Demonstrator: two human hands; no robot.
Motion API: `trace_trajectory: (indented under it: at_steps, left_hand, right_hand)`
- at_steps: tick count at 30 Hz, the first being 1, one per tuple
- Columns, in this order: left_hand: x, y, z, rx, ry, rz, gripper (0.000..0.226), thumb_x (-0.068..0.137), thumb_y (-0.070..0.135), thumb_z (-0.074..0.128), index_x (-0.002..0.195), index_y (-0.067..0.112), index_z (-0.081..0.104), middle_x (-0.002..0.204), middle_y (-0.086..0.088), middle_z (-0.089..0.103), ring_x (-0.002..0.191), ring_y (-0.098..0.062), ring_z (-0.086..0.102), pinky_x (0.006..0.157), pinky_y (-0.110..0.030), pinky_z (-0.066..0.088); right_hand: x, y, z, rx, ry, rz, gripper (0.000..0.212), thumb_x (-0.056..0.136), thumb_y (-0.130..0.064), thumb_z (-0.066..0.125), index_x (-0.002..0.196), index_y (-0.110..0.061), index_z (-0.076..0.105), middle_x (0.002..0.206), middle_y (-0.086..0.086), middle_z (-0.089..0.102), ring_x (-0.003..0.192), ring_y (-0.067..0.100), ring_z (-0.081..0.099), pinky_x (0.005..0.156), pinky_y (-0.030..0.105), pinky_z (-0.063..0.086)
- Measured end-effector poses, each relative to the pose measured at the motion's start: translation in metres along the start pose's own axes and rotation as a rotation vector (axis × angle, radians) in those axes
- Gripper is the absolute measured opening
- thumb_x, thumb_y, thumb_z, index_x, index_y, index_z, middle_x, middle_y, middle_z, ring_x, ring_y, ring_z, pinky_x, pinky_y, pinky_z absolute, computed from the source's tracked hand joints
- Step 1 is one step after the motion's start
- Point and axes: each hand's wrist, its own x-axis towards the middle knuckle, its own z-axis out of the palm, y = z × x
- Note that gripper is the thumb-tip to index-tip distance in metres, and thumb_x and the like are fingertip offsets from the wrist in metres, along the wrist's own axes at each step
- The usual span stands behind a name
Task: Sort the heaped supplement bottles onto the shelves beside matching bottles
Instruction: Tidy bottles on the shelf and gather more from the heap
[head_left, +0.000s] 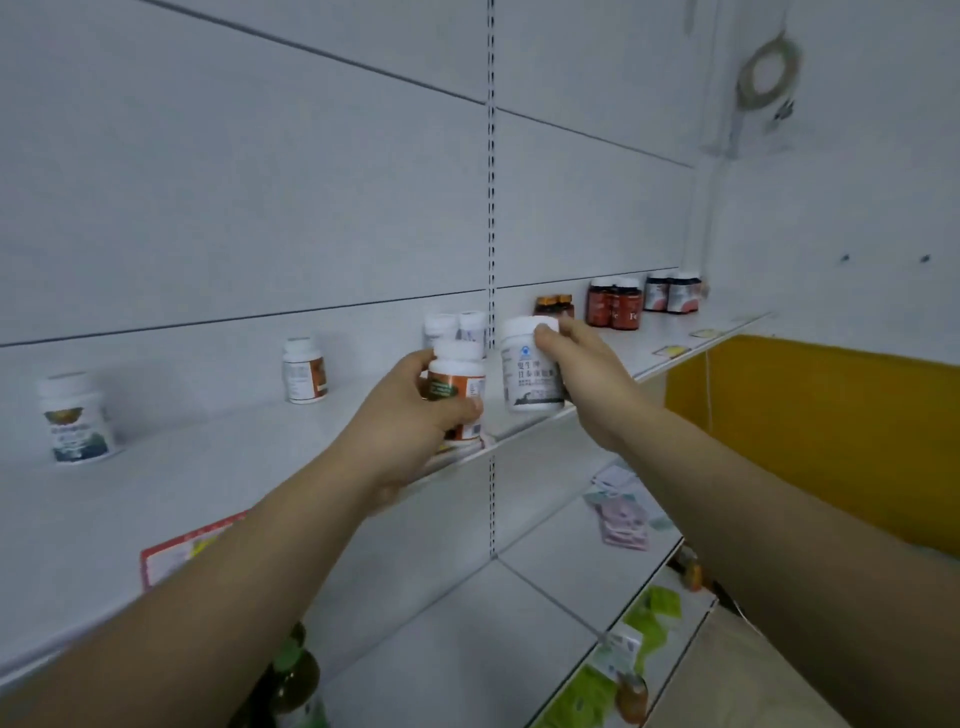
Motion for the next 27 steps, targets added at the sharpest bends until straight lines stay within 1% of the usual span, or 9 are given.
trace_trajectory:
  at_steps: [2, 5, 7, 11, 14, 18, 22, 25, 27]
  left_hand:
    - [0.018, -0.003, 0.004, 0.11, 0.052, 0.001, 0.048, 0.08, 0.01, 0.071, 0.121, 0.027, 0.052, 0.101, 0.01, 0.063, 0.091, -0.012, 0.064, 0.087, -0.029, 0.05]
    - [0.049, -0.008, 0.01, 0.263, 0.12, -0.047, 0.043, 0.08, 0.012, 0.072, 0.112, 0.03, 0.05, 0.098, 0.012, 0.061, 0.089, -0.011, 0.062, 0.08, -0.026, 0.05]
    - [0.072, -0.014, 0.015, 0.334, 0.188, -0.11, 0.043, 0.079, 0.011, 0.073, 0.11, 0.028, 0.048, 0.099, 0.009, 0.061, 0.092, -0.016, 0.061, 0.085, -0.032, 0.05]
    - [0.105, -0.028, 0.023, 0.427, 0.325, -0.22, 0.048, 0.076, 0.01, 0.076, 0.111, 0.025, 0.047, 0.104, 0.004, 0.059, 0.097, -0.02, 0.06, 0.091, -0.038, 0.05]
    - [0.117, -0.035, 0.027, 0.448, 0.395, -0.26, 0.053, 0.076, 0.009, 0.075, 0.118, 0.024, 0.046, 0.111, 0.001, 0.059, 0.1, -0.021, 0.06, 0.094, -0.042, 0.051]
    - [0.12, -0.038, 0.028, 0.464, 0.432, -0.271, 0.073, 0.079, 0.009, 0.073, 0.135, 0.034, 0.032, 0.122, 0.002, 0.052, 0.105, -0.022, 0.059, 0.097, -0.04, 0.049]
    - [0.119, -0.038, 0.029, 0.571, 0.421, -0.251, 0.076, 0.082, 0.014, 0.071, 0.139, 0.038, 0.027, 0.116, 0.005, 0.048, 0.098, -0.016, 0.057, 0.085, -0.026, 0.043]
    - [0.117, -0.038, 0.025, 0.644, 0.401, -0.267, 0.075, 0.082, 0.014, 0.07, 0.139, 0.038, 0.027, 0.117, 0.007, 0.047, 0.099, -0.014, 0.055, 0.085, -0.025, 0.042]
    - [0.114, -0.039, 0.019, 0.679, 0.424, -0.27, 0.075, 0.082, 0.012, 0.069, 0.139, 0.037, 0.028, 0.12, 0.005, 0.048, 0.103, -0.016, 0.055, 0.089, -0.029, 0.044]
  right_hand:
    - [0.039, 0.016, 0.003, -0.039, -0.065, -0.025, 0.036, 0.094, -0.031, 0.057, 0.127, -0.022, 0.049, 0.113, 0.0, 0.063, 0.096, 0.014, 0.065, 0.09, 0.039, 0.054]
    - [0.091, 0.039, 0.009, -0.092, -0.173, -0.036, 0.047, 0.093, -0.031, 0.059, 0.135, -0.021, 0.042, 0.119, 0.002, 0.059, 0.097, 0.014, 0.063, 0.088, 0.035, 0.053]
    - [0.119, 0.053, 0.013, -0.165, -0.266, -0.05, 0.052, 0.092, -0.031, 0.06, 0.139, -0.02, 0.038, 0.121, 0.003, 0.057, 0.099, 0.017, 0.061, 0.085, 0.032, 0.052]
    - [0.163, 0.075, 0.015, -0.216, -0.412, -0.115, 0.047, 0.092, -0.025, 0.06, 0.135, -0.02, 0.042, 0.115, 0.0, 0.055, 0.1, 0.018, 0.059, 0.084, 0.028, 0.047]
    - [0.192, 0.081, 0.014, -0.334, -0.489, -0.191, 0.048, 0.091, -0.025, 0.06, 0.135, -0.02, 0.042, 0.12, 0.002, 0.055, 0.105, 0.02, 0.055, 0.086, 0.027, 0.042]
    - [0.214, 0.084, 0.021, -0.438, -0.526, -0.209, 0.049, 0.093, -0.029, 0.056, 0.138, -0.017, 0.039, 0.128, 0.006, 0.054, 0.104, 0.021, 0.052, 0.08, 0.024, 0.036]
    - [0.224, 0.088, 0.03, -0.491, -0.541, -0.214, 0.057, 0.094, -0.032, 0.055, 0.144, -0.016, 0.032, 0.139, 0.009, 0.05, 0.121, 0.028, 0.05, 0.093, 0.029, 0.037]
    - [0.225, 0.089, 0.03, -0.532, -0.547, -0.207, 0.06, 0.094, -0.034, 0.055, 0.145, -0.015, 0.03, 0.14, 0.01, 0.047, 0.124, 0.03, 0.048, 0.098, 0.033, 0.038]
    - [0.219, 0.081, 0.028, -0.608, -0.468, -0.338, 0.068, 0.091, -0.037, 0.059, 0.146, -0.015, 0.028, 0.142, 0.013, 0.038, 0.129, 0.033, 0.04, 0.101, 0.036, 0.035]
